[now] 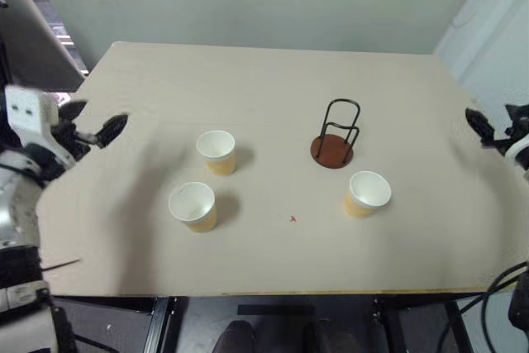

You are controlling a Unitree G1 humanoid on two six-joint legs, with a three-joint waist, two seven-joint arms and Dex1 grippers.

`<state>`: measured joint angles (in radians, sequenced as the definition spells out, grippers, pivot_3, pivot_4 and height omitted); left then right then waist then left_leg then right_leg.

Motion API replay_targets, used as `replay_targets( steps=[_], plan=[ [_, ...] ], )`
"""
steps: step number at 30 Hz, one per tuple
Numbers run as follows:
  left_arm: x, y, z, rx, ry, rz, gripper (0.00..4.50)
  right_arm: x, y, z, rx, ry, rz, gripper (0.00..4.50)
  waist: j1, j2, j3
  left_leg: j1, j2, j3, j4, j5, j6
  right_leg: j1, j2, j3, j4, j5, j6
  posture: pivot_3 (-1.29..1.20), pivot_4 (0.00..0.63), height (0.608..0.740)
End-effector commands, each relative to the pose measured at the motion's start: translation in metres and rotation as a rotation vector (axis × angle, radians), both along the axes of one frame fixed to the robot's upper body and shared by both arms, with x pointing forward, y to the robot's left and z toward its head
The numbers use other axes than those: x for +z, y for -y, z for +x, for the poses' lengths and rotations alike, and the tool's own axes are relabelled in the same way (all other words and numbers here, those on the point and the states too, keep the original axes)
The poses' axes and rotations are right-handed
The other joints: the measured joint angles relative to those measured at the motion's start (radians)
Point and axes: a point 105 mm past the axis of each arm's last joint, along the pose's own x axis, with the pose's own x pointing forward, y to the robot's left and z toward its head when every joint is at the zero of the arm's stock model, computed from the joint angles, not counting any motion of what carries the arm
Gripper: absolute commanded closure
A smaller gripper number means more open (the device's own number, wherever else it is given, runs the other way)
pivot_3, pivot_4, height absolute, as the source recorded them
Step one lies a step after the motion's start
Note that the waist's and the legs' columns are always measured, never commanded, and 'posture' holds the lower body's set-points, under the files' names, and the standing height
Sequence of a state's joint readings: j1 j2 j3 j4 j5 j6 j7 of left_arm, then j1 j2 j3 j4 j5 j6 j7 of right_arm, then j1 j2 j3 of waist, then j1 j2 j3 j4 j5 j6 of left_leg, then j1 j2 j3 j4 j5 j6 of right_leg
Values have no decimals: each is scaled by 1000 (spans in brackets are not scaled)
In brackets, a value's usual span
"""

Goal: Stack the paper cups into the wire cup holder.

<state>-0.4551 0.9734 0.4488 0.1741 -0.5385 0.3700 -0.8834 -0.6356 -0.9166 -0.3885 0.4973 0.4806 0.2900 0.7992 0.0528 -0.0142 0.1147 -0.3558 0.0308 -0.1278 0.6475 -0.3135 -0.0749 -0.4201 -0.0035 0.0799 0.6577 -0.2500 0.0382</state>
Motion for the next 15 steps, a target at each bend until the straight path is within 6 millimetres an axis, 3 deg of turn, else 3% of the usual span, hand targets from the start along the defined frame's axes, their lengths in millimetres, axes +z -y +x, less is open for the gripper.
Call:
replay_targets(
  steps=[1,4,8,11,15],
  plan=[
    [15,36,-27,-252,-64,96,19,37,-45,-42,377,-1,-62,0,1,1,-1,-1,0,0,-1,0,0,0,1,0,-2,0,0,0,150,740],
    [21,59,-54,-394,-85,157,19,40,-82,-88,646,-52,-119,0,-1,1,-1,-1,2,0,-1,-1,-2,3,4,0,-9,0,0,0,150,740],
    [25,75,-75,-451,-69,141,19,56,-110,-117,727,31,-114,0,-6,-1,1,-4,2,0,5,-1,-2,3,10,4,-12,2,3,0,150,740],
    [21,81,-78,-462,-77,125,19,62,-124,-122,751,67,-119,0,-18,-1,1,2,3,0,9,-3,0,7,13,6,-12,1,2,0,150,740],
    [10,79,-70,-450,-129,162,19,63,-123,-114,723,55,-156,0,-25,0,1,9,5,-2,16,-9,11,16,15,6,-9,1,1,0,150,740]
  ],
)
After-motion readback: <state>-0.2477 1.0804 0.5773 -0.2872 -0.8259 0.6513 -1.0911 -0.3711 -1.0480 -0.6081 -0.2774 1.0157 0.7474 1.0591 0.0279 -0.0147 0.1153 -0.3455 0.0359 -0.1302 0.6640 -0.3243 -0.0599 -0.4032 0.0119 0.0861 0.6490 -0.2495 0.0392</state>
